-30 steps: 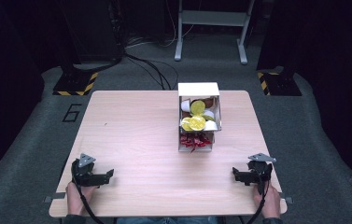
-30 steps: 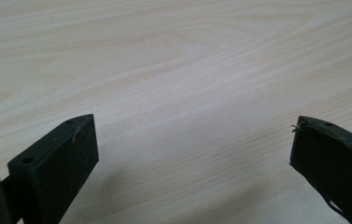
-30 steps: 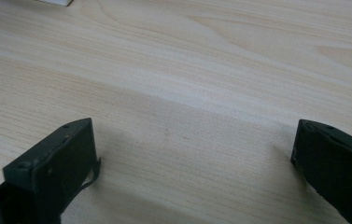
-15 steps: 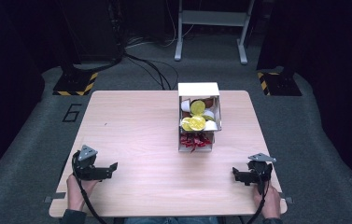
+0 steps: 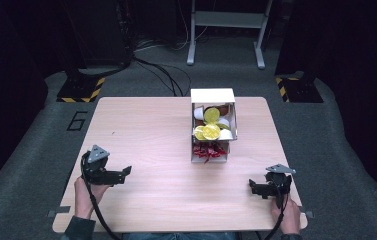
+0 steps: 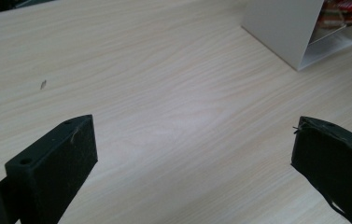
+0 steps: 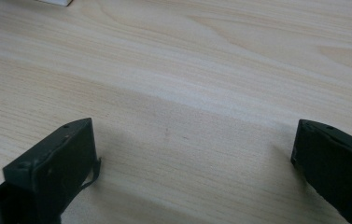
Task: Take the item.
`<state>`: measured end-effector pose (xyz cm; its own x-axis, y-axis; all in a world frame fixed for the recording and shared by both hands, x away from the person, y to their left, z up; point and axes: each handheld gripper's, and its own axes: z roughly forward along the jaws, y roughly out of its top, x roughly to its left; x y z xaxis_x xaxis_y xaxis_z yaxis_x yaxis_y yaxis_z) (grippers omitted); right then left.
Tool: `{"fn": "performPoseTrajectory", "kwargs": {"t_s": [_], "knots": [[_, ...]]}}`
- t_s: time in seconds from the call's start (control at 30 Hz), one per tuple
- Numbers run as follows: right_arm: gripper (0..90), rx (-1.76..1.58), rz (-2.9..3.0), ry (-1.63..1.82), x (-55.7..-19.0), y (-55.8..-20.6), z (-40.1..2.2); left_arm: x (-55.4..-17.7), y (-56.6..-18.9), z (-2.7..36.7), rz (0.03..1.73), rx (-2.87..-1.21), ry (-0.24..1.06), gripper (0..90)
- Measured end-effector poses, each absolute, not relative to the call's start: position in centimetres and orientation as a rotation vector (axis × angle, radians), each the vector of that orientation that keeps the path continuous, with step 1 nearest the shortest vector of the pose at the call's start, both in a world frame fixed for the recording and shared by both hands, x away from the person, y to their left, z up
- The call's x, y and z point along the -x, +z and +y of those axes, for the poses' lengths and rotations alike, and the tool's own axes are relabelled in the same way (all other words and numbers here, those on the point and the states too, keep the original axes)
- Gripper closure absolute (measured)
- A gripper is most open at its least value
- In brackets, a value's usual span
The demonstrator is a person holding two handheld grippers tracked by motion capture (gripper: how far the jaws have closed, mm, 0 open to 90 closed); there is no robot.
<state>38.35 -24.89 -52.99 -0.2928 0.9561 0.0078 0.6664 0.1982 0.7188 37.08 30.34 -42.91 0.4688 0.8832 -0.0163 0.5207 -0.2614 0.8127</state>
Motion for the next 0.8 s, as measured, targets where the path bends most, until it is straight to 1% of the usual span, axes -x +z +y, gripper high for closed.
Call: {"fn": "performPoseTrajectory", "kwargs": {"t_s": [0.33, 0.8], "knots": [[0.0, -1.508, 2.041, 0.869, -38.4, -53.0, -24.9, -37.6, -40.1, 28.3, 1.086, -1.950, 0.596, 0.2], [0.0, -1.507, 2.043, 0.870, -38.4, -53.0, -24.9, -38.5, -37.1, 25.1, 0.968, -1.995, 0.606, 0.1]]}}
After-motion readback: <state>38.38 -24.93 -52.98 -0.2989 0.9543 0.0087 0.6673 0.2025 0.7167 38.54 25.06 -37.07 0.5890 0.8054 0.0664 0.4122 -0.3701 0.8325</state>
